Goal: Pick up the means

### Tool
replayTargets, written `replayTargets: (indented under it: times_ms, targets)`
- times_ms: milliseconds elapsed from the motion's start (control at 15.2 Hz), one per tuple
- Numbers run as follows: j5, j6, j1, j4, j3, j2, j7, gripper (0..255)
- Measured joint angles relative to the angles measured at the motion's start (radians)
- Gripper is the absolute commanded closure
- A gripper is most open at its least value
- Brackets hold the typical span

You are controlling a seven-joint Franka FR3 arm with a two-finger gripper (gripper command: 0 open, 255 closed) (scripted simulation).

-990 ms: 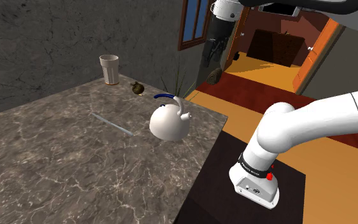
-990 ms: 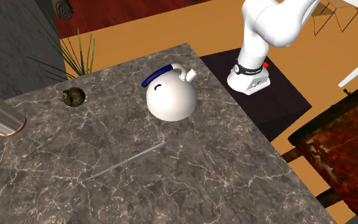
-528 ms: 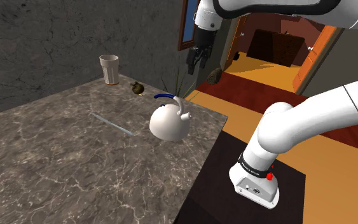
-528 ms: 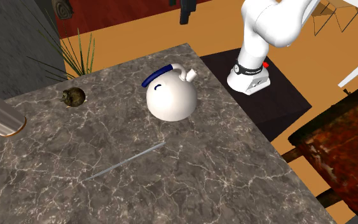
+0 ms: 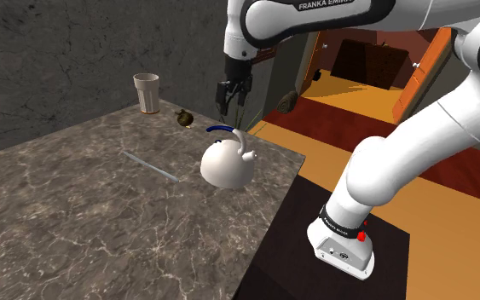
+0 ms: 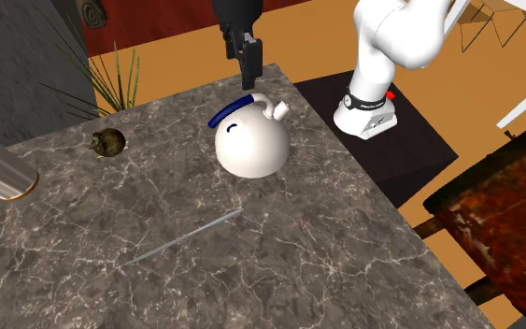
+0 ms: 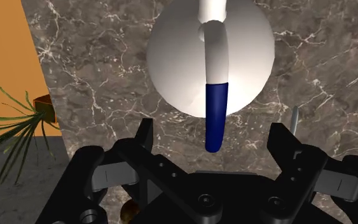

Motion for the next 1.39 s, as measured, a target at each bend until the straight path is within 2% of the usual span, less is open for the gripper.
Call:
replayTargets:
  times_ms: [396,660,990,1386]
  targets:
    - [0.001,0.107,0.021,0.077,0.058,0.208,0.063,0]
    - [-0.014,0.145,0.037,0.170,0.090,0.356,0.108,0]
    - [-0.045,0.185,0.065,0.288,0.121,0.538,0.165,0]
    - [-0.094,0.191,0.113,0.492,0.135,0.778,0.222,0]
